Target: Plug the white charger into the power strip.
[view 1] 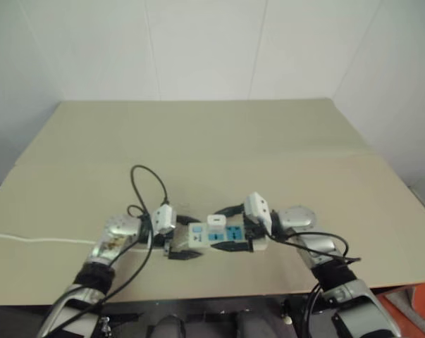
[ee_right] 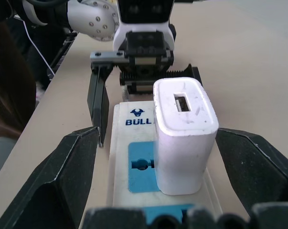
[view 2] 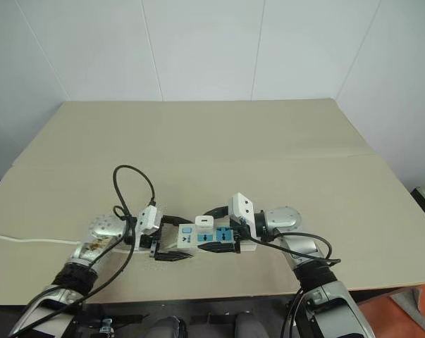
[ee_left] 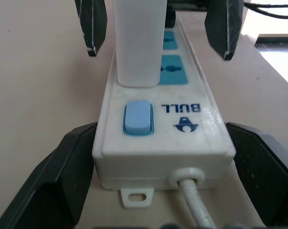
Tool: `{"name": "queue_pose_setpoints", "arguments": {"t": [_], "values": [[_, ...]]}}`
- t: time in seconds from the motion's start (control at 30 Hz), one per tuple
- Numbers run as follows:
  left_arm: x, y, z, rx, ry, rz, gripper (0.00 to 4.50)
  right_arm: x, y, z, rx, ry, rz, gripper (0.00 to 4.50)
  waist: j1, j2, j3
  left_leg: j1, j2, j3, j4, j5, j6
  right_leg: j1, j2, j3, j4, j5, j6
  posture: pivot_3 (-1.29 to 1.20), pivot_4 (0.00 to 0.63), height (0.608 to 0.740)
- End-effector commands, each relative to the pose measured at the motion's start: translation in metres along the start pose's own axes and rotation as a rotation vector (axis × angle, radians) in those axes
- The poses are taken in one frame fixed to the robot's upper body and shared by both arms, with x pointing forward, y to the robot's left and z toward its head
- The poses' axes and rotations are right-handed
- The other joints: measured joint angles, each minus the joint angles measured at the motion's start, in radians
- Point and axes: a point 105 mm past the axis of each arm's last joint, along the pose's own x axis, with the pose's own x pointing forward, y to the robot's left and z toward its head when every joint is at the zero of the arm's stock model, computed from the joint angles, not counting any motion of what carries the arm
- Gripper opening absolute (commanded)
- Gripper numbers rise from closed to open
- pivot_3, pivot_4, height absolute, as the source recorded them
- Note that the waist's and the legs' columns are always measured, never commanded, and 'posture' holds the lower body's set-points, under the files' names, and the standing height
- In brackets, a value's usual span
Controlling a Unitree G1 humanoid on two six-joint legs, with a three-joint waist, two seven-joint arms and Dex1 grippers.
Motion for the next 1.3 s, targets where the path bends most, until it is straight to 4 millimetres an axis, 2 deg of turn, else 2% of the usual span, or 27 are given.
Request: {"name": "queue_pose_setpoints", "arguments": {"t": [0.03,0.13,0.23,0.37,0.43,0.53,0.7,0.8,0.9,0.93,1.07,1.3], "values": [[-0.010,0.002,0.026,0.039,-0.059,0.002,4.47,-0.001,0.003,-0.017,0.038,0.062,-0.013,4.50,0.000,0.000,0.000,0.000,0.000,0.000,0.000,0.000,0.000,0.000,0.000,0.000,0.000,0.000,0.000,0.00,0.150,0.740],[-0.018,-0.002,0.037,0.060,-0.062,-0.015,4.47,-0.011,-0.004,-0.002,-0.018,0.044,-0.050,4.50,0.000,0.000,0.001,0.000,0.001,0.000,0.000,0.000,0.000,-0.001,0.001,0.000,0.000,0.000,-0.001,0.00,0.150,0.740],[-0.028,-0.002,0.046,0.072,-0.066,-0.001,4.47,-0.029,-0.012,0.021,-0.123,0.039,-0.103,4.50,0.006,0.002,0.003,-0.004,0.001,0.000,-0.001,0.000,0.000,-0.005,0.001,0.001,0.000,0.000,-0.001,0.00,0.150,0.740],[-0.043,0.001,0.053,0.087,-0.069,0.055,4.47,-0.057,-0.013,0.057,-0.226,0.022,-0.150,4.50,0.008,0.003,0.004,-0.019,0.001,0.001,0.000,0.000,0.000,-0.020,0.001,0.001,0.001,0.001,-0.002,0.00,0.150,0.740],[-0.049,0.004,0.054,0.104,-0.059,0.093,4.47,-0.070,-0.012,0.070,-0.257,0.027,-0.171,4.50,0.008,0.002,0.004,-0.025,0.001,0.001,0.000,0.000,0.000,-0.028,0.001,0.001,0.002,0.005,-0.009,0.00,0.150,0.740],[-0.060,0.007,0.061,0.128,-0.064,0.167,4.47,-0.097,-0.010,0.087,-0.287,0.052,-0.221,4.50,0.010,0.002,0.004,-0.029,0.001,0.001,-0.001,0.000,0.000,-0.032,0.001,0.001,0.002,0.006,-0.009,0.00,0.150,0.740],[-0.085,0.005,0.065,0.144,-0.017,0.279,4.47,-0.133,0.000,0.086,-0.260,0.159,-0.261,4.50,0.008,0.002,0.006,-0.030,0.001,0.001,-0.002,0.000,0.000,-0.032,0.001,0.001,0.001,0.006,-0.010,0.00,0.150,0.740],[-0.102,-0.008,0.067,0.133,0.025,0.315,4.47,-0.153,0.013,0.084,-0.226,0.213,-0.276,4.50,0.006,0.001,0.007,-0.029,0.001,0.002,-0.002,0.000,0.000,-0.032,0.001,0.001,0.001,0.005,-0.009,0.00,0.150,0.740],[-0.111,-0.021,0.067,0.114,0.067,0.314,4.47,-0.165,0.018,0.083,-0.206,0.235,-0.311,4.50,0.004,0.001,0.008,-0.028,0.001,0.003,-0.002,0.000,0.000,-0.031,0.001,0.001,0.002,0.004,-0.007,0.00,0.150,0.740],[-0.114,-0.024,0.067,0.111,0.082,0.323,4.47,-0.167,0.019,0.083,-0.203,0.239,-0.328,4.50,0.004,0.001,0.008,-0.027,0.001,0.003,-0.002,0.000,0.000,-0.031,0.001,0.002,0.001,0.002,-0.004,0.00,0.150,0.740],[-0.120,-0.027,0.067,0.095,0.096,0.358,4.47,-0.172,0.020,0.080,-0.190,0.267,-0.373,4.50,0.006,0.001,0.008,-0.024,0.002,0.004,-0.001,0.001,-0.001,-0.029,0.001,0.002,0.002,0.002,-0.003,0.00,0.150,0.740],[-0.114,-0.027,0.070,0.092,0.079,0.358,4.47,-0.167,0.019,0.077,-0.184,0.255,-0.370,4.50,0.006,0.001,0.008,-0.024,0.002,0.005,-0.001,0.001,-0.001,-0.029,0.001,0.003,0.003,0.002,-0.004,0.00,0.150,0.740]]}}
